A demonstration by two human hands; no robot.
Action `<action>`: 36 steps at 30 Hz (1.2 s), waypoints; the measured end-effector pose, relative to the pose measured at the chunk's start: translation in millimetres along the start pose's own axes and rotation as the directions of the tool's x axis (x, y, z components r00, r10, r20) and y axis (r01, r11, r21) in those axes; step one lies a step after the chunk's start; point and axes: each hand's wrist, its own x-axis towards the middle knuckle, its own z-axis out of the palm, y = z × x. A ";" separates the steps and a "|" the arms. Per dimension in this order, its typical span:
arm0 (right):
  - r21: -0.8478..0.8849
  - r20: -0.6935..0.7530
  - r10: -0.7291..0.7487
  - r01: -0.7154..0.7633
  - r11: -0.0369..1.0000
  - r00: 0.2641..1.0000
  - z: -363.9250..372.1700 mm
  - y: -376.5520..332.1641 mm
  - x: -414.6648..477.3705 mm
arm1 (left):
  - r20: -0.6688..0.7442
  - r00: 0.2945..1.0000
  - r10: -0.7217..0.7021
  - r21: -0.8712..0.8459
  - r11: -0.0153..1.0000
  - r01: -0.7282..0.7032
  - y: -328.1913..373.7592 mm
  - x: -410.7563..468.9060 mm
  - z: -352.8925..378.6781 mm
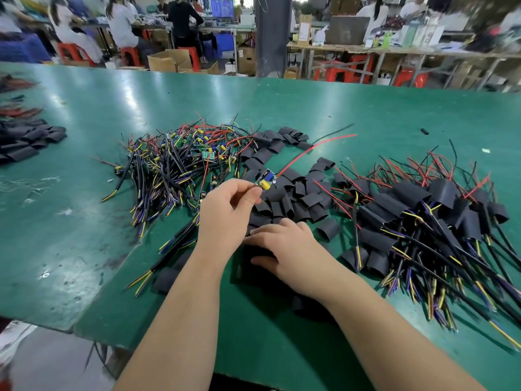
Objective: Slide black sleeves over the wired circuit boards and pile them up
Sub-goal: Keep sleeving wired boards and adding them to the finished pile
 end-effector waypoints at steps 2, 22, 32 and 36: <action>0.045 -0.020 0.044 -0.043 0.998 0.999 -1.2 5.2 -1.2 | -0.033 0.999 -0.004 -0.015 1.000 0.004 -0.8 0.8 -2.1; 0.132 -0.202 0.224 -0.200 0.971 0.953 -5.7 12.4 14.1 | -0.111 0.993 -0.035 -0.039 0.999 0.031 -4.6 2.4 -4.7; -0.136 0.325 0.203 -0.166 0.977 0.924 -24.3 9.5 68.8 | -0.074 0.997 0.008 -0.035 0.999 -0.011 -7.9 0.9 -3.0; -0.293 0.058 0.097 -0.076 0.953 0.994 -25.6 7.4 70.8 | -0.075 0.997 0.011 -0.040 0.999 -0.014 -5.9 1.6 -3.2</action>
